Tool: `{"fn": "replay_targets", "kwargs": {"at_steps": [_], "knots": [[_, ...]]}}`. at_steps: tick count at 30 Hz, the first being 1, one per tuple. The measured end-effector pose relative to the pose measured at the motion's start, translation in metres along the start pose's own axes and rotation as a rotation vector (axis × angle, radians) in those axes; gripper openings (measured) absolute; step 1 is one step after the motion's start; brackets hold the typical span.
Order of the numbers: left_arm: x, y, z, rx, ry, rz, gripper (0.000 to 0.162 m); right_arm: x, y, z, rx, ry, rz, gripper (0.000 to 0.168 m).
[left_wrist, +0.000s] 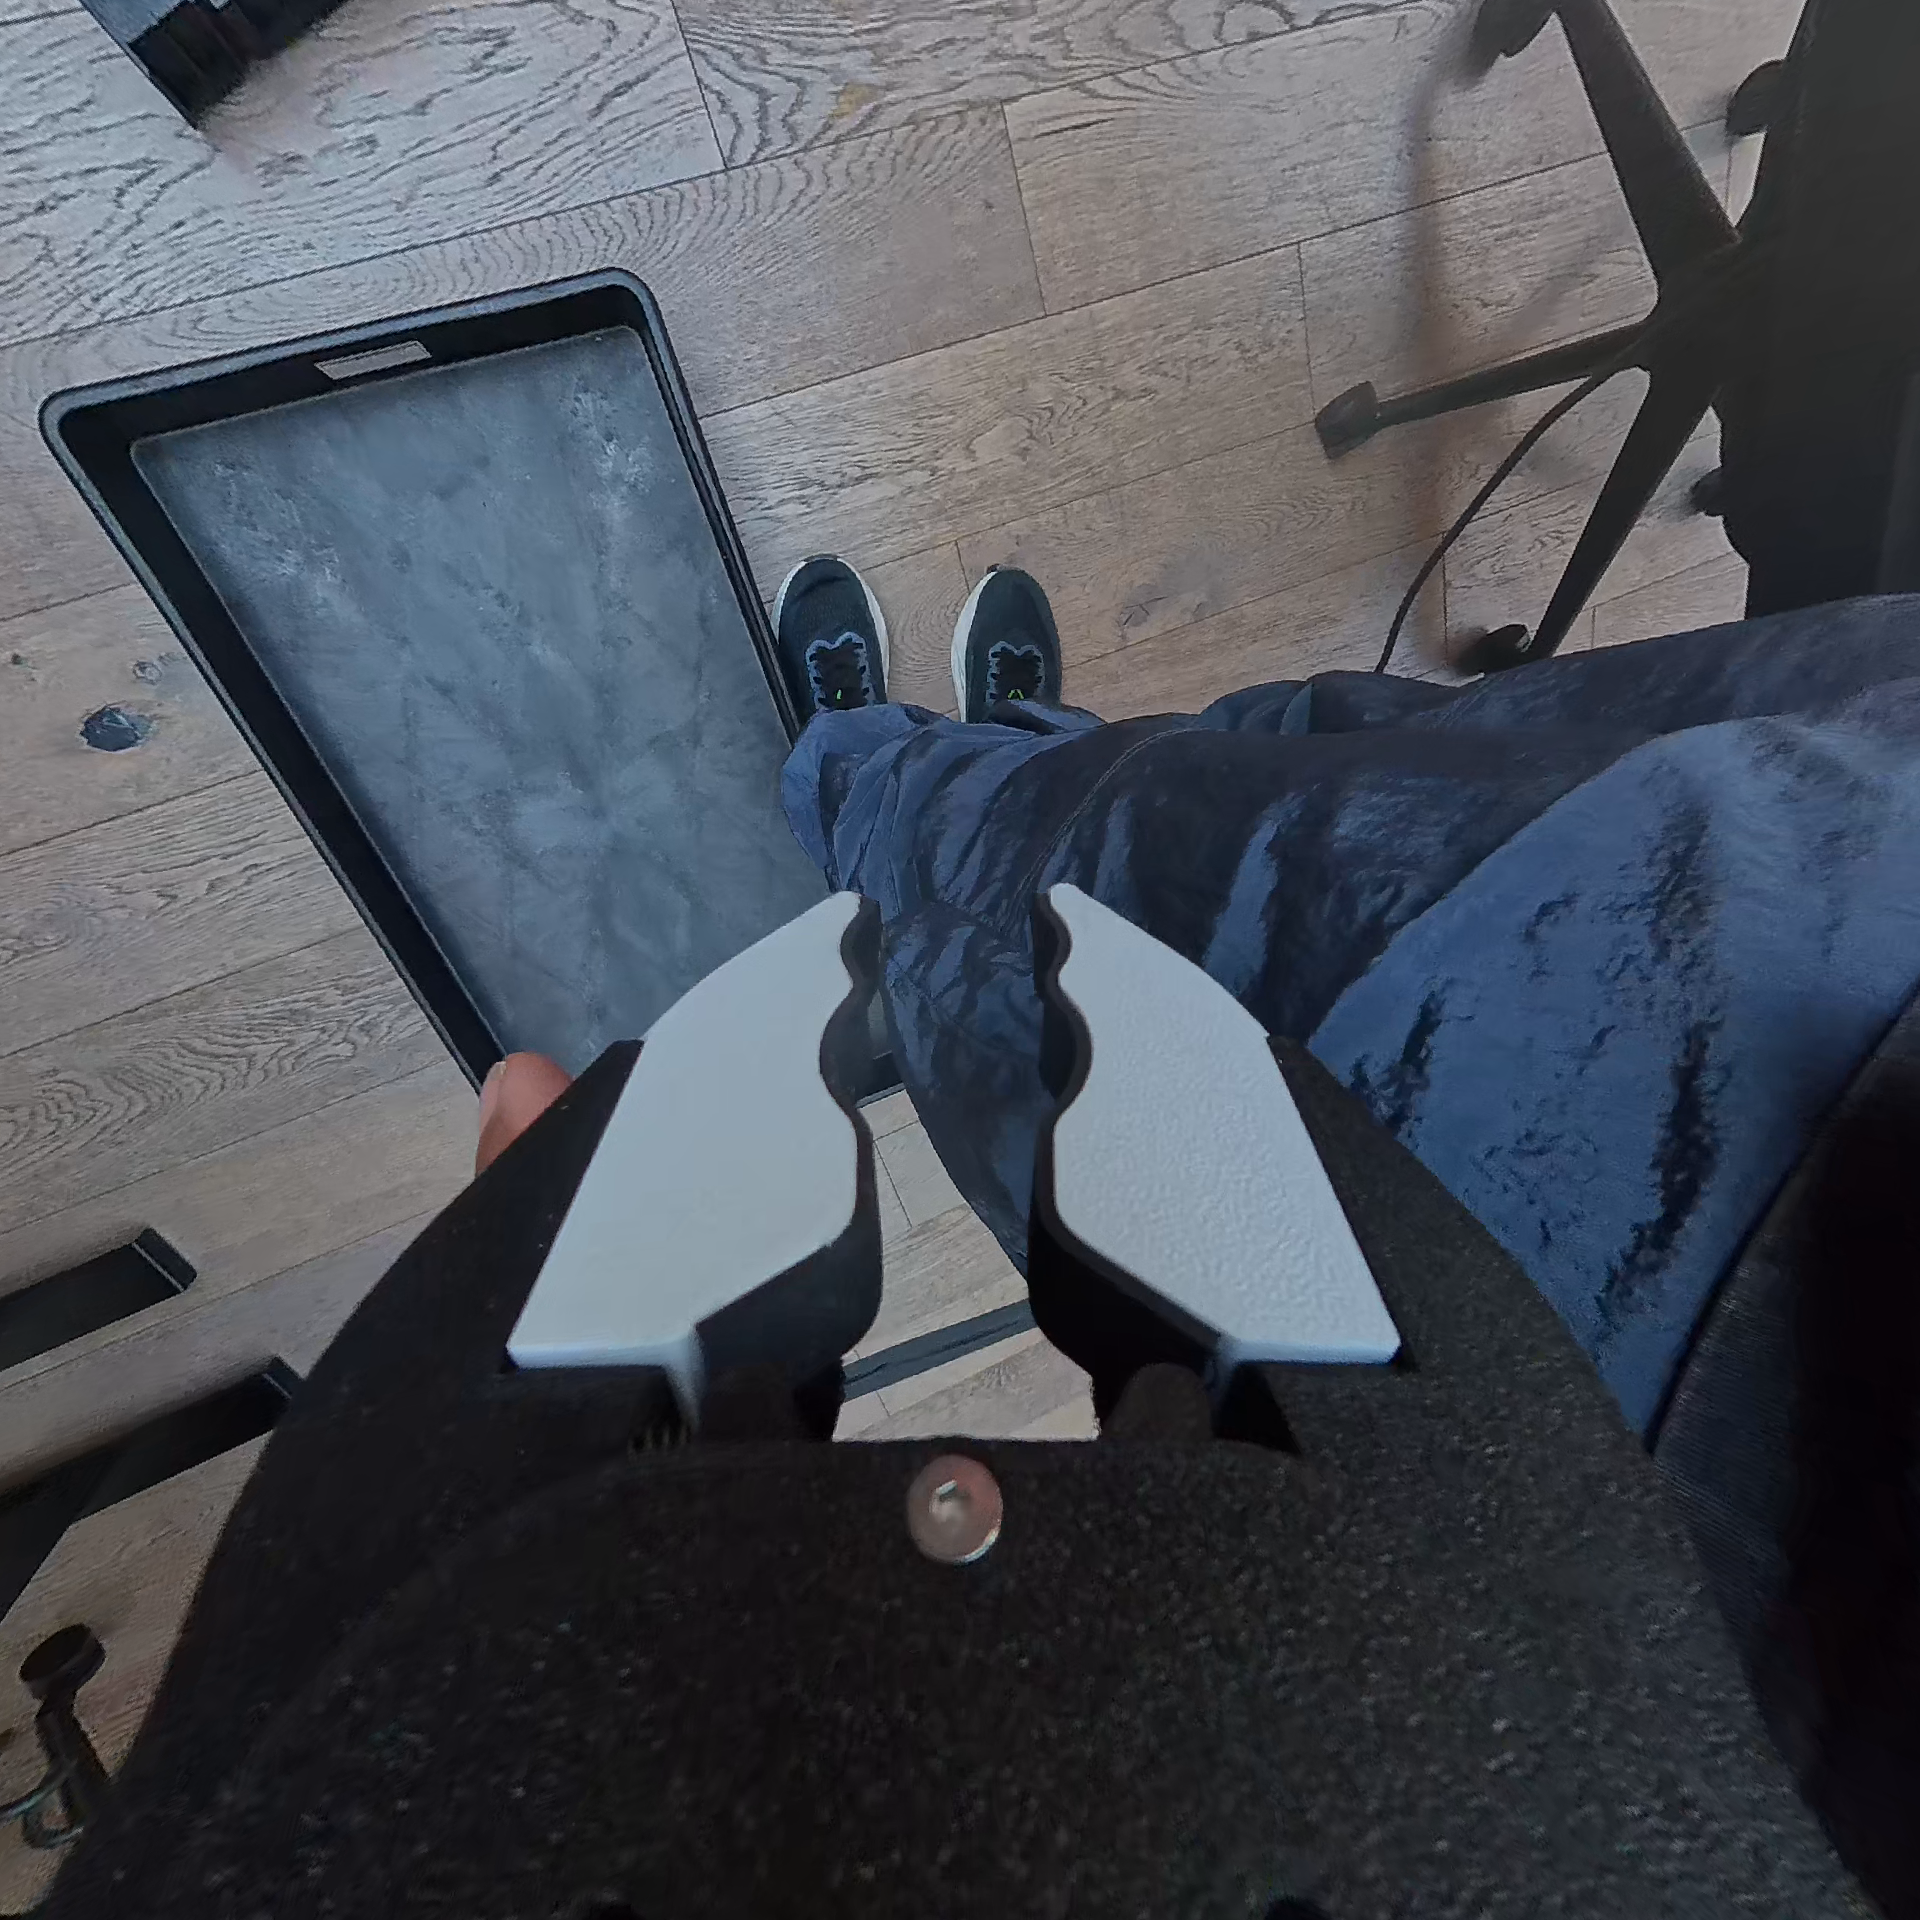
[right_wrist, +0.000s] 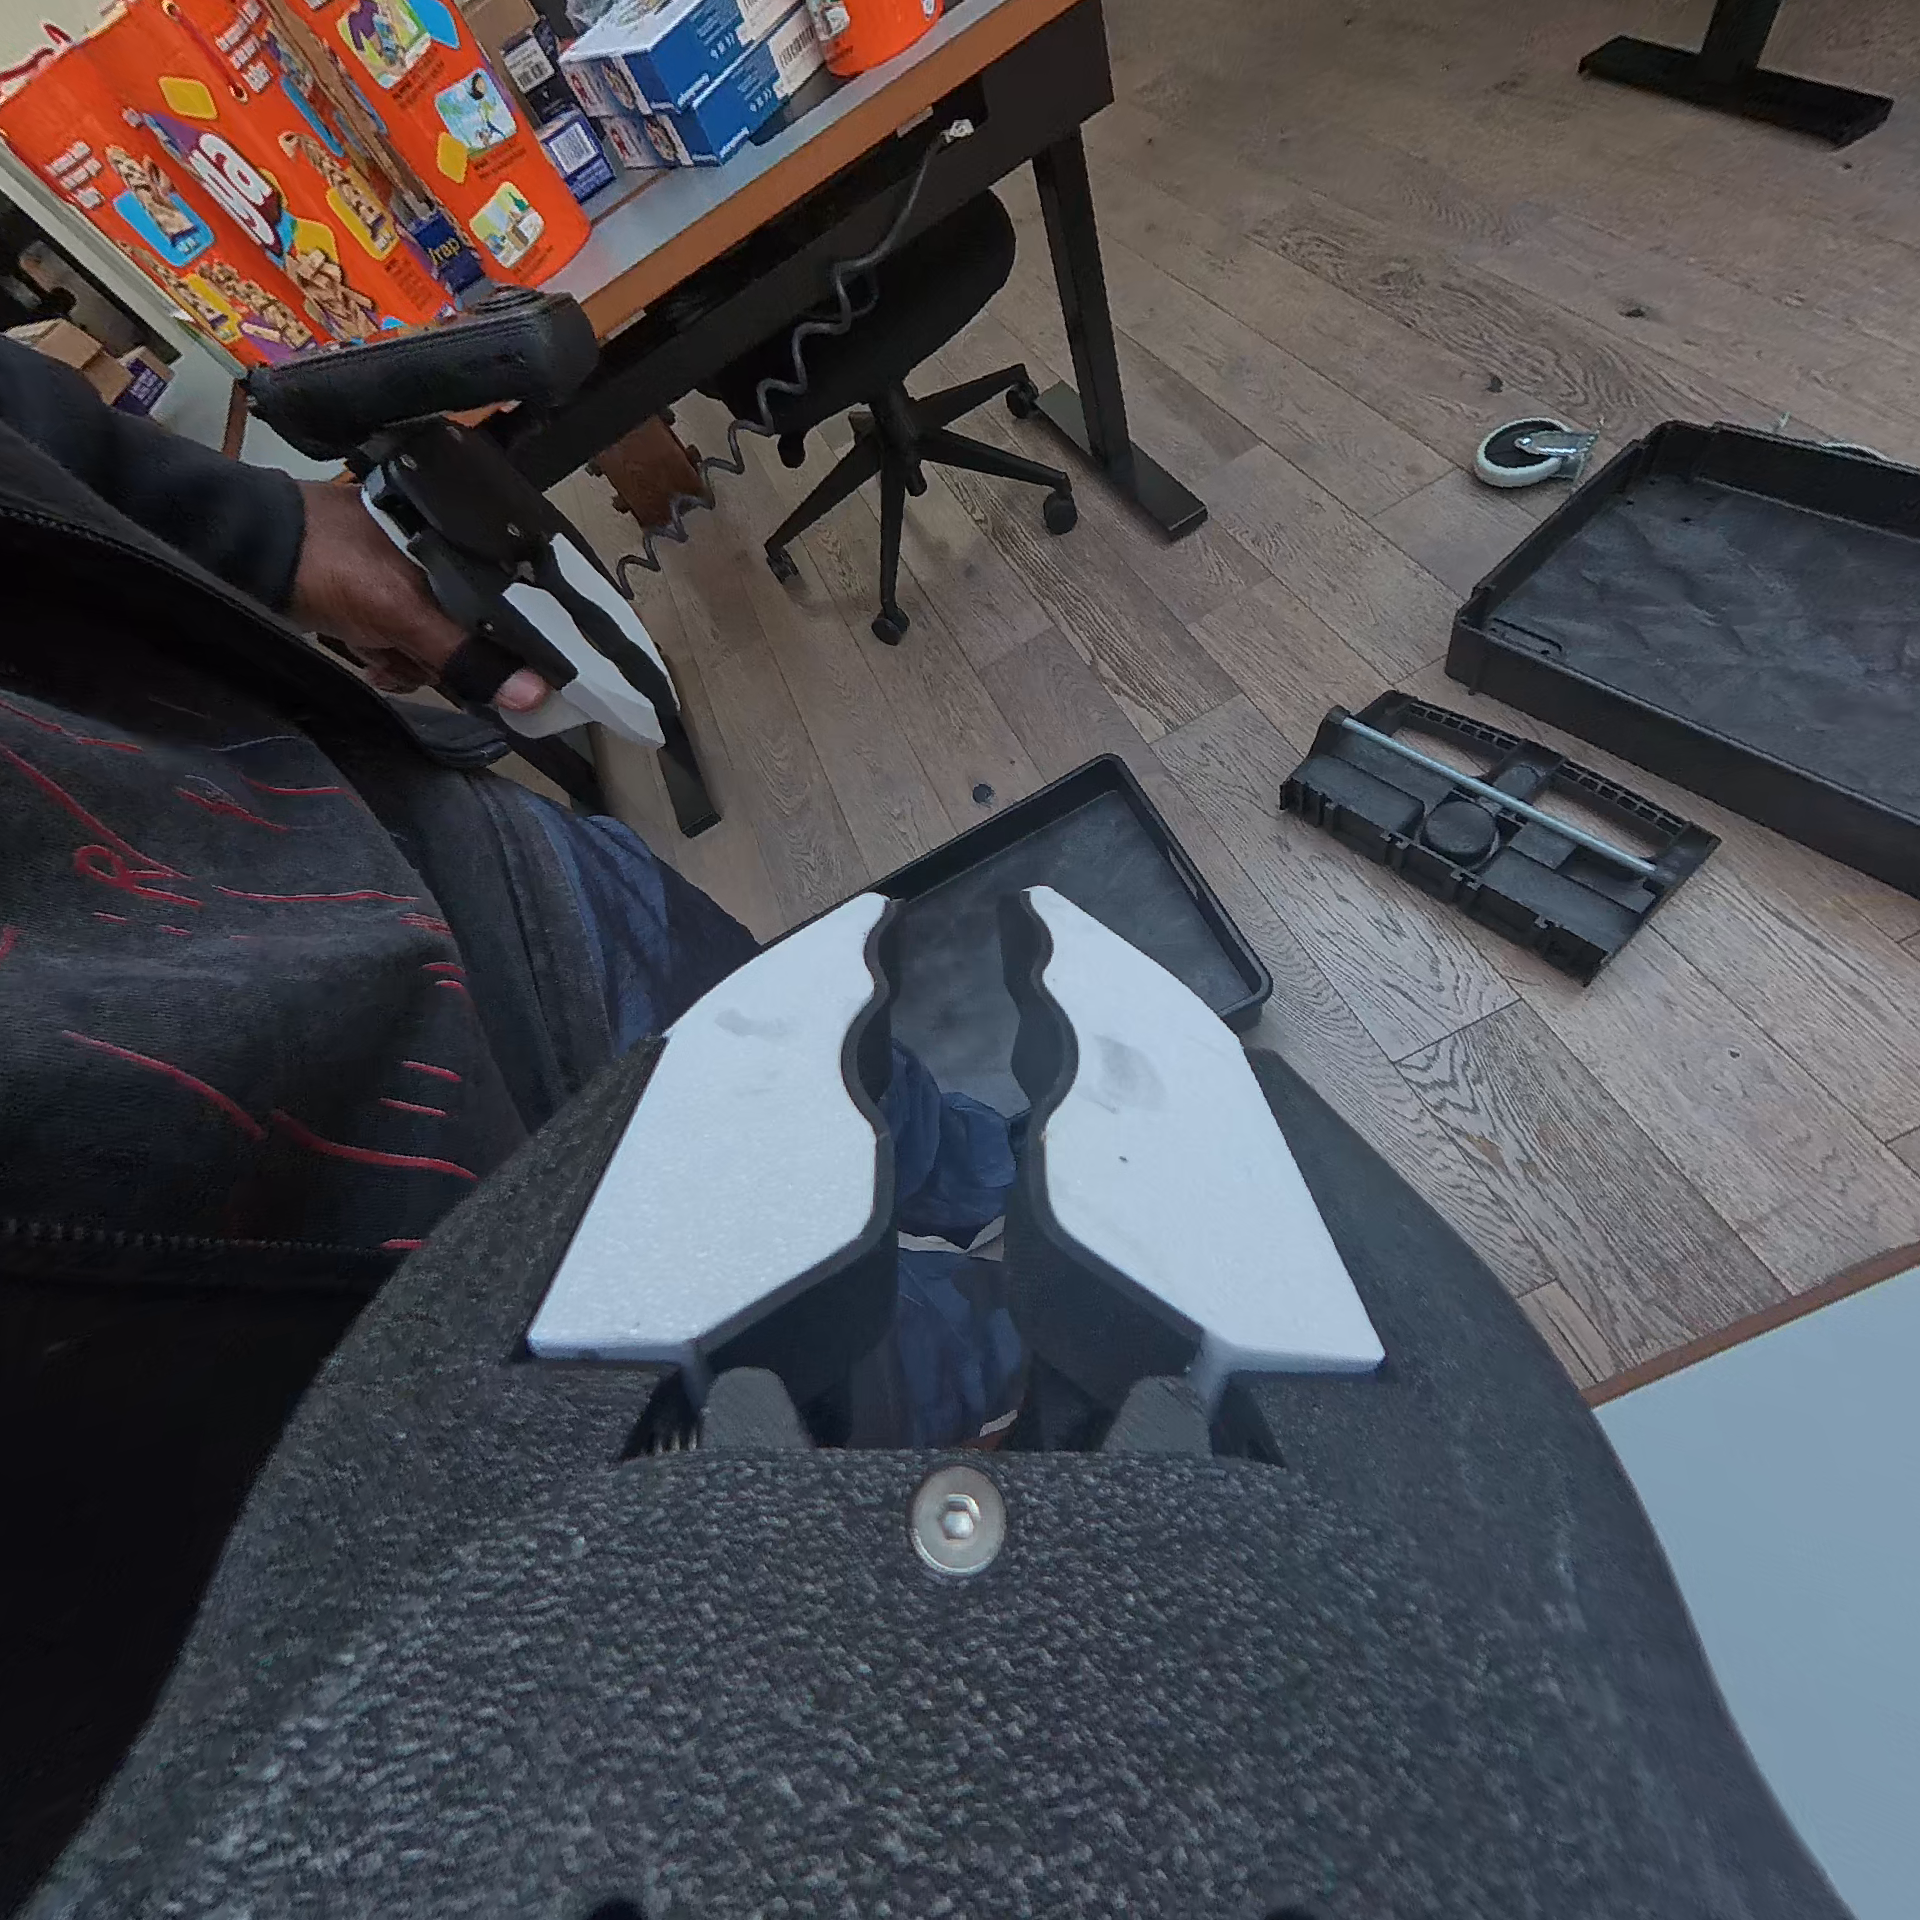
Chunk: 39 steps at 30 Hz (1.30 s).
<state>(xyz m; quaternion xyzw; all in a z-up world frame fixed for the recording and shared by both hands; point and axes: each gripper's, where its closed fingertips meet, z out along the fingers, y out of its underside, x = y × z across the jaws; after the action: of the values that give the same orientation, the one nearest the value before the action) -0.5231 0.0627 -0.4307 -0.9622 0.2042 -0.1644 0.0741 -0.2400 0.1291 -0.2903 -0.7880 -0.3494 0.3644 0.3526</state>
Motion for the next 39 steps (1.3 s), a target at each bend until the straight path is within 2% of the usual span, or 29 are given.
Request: {"fn": "replay_targets", "kwargs": {"at_steps": [15,28,34,39], "knots": [[-0.015,0.008,-0.010,0.010,-0.016,-0.041,0.029,0.002,-0.019,0.023,-0.013,-0.047,-0.053,0.019],[-0.054,-0.027,-0.017,0.054,-0.010,-0.022,0.031,0.012,-0.029,0.041,-0.037,-0.008,-0.059,0.019],[-0.100,-0.048,-0.026,0.054,0.004,0.018,0.032,0.017,-0.052,0.074,-0.037,0.034,-0.061,0.019],[-0.164,-0.061,-0.039,0.057,0.027,0.068,0.033,0.021,-0.078,0.135,-0.053,0.064,-0.064,0.019]]}}
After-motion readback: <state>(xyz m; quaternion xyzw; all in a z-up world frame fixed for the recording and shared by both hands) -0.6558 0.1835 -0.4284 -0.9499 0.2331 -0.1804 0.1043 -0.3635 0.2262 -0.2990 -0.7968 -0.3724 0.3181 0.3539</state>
